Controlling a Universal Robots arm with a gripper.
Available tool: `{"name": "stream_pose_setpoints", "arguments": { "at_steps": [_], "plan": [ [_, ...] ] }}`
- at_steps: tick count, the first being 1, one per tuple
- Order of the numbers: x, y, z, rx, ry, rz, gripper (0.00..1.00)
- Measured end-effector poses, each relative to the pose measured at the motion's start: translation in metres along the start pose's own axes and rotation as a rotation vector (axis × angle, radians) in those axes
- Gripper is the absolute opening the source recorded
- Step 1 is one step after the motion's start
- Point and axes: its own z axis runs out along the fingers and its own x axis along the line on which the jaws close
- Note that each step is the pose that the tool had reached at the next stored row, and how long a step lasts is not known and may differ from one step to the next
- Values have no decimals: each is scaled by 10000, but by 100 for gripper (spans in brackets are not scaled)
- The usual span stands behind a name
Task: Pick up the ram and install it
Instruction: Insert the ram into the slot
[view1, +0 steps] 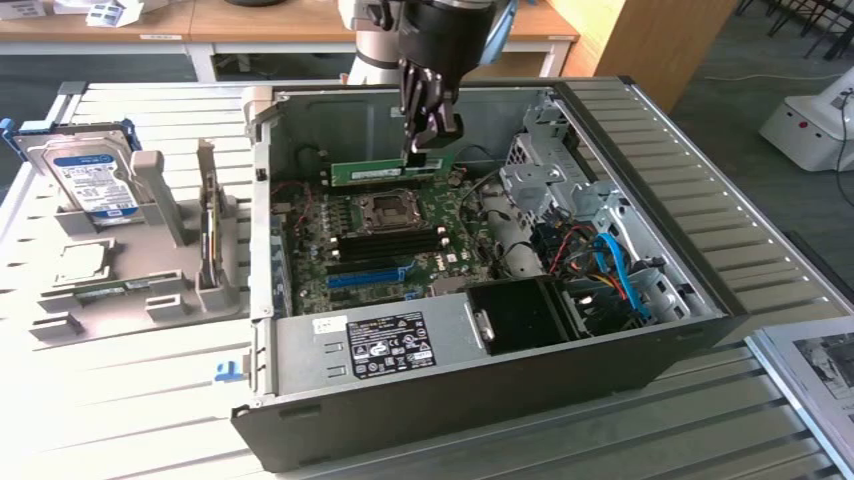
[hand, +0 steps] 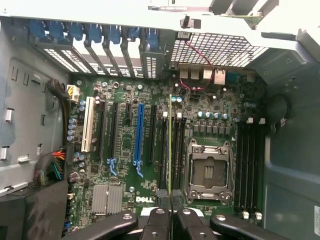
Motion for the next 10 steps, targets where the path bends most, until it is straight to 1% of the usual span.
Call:
{"name": "stream_pose_setpoints", "arguments": {
  "at_steps": [10],
  "plan": [
    [4, -15, 175, 1, 0, 0, 12]
  ]
}}
